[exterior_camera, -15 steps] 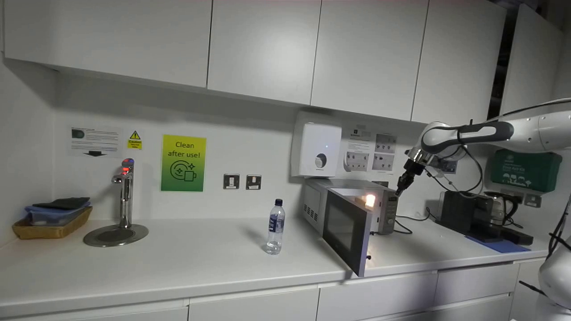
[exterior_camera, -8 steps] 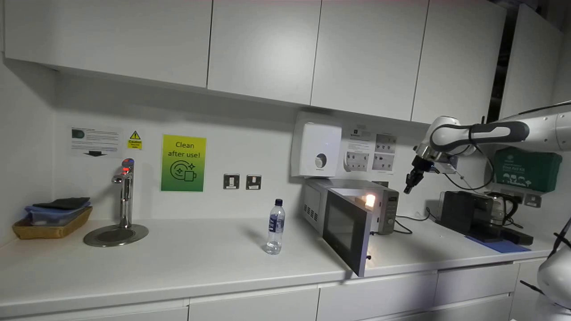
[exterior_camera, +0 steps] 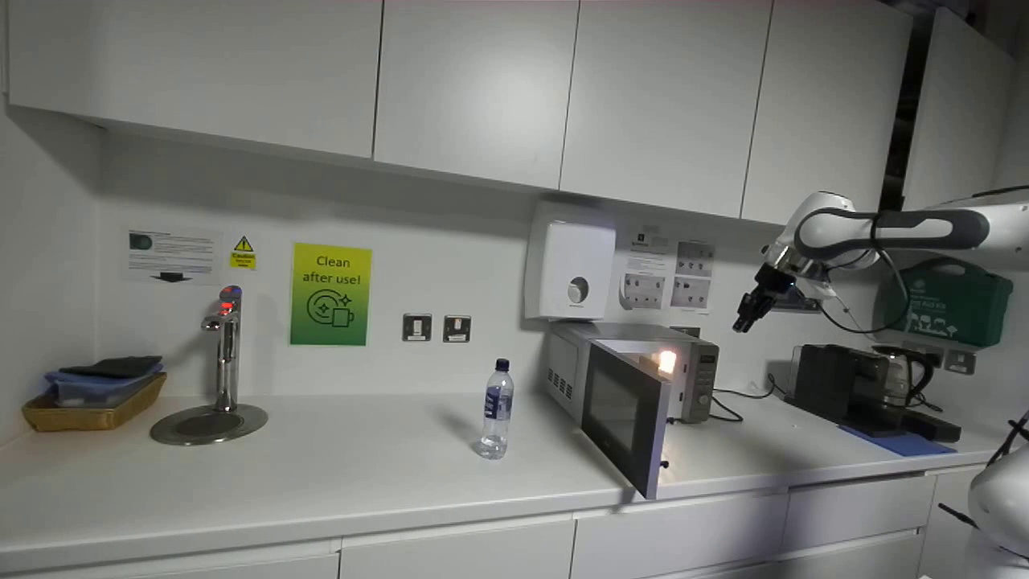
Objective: Open the microwave
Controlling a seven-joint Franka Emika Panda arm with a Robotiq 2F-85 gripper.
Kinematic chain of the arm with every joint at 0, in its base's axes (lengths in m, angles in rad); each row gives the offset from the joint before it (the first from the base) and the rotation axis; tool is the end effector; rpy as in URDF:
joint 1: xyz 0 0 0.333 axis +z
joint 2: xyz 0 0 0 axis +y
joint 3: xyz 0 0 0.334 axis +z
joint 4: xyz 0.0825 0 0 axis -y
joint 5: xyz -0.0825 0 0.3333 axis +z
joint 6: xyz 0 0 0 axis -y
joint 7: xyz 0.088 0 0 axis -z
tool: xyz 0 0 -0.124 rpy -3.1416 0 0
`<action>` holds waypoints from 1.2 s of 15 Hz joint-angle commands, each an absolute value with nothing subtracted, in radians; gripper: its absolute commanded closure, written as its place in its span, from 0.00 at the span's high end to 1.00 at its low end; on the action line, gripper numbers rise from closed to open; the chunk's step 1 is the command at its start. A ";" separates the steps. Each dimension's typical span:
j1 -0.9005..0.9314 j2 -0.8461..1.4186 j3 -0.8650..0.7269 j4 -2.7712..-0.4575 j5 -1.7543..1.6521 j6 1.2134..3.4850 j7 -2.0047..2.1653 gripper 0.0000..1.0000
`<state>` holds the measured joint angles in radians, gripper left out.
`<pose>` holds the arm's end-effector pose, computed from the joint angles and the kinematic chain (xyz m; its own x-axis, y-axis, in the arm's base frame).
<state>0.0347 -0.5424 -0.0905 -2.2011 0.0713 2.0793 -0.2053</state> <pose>0.3683 -0.0253 0.6367 0.9012 0.1115 0.4188 0.1377 -0.9899 -0.0327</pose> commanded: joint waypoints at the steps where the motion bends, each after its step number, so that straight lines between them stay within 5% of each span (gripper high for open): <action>1: 0.021 -0.586 -0.087 -2.217 0.079 2.086 -0.178 0.67; 6: 0.018 -0.601 -0.091 -2.212 0.086 2.086 -0.172 1.00; 18: 0.022 -0.579 -0.094 -2.199 0.082 2.078 -0.189 1.00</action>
<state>0.0250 -0.5802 -0.0961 -2.2011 0.0801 2.0798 -0.1883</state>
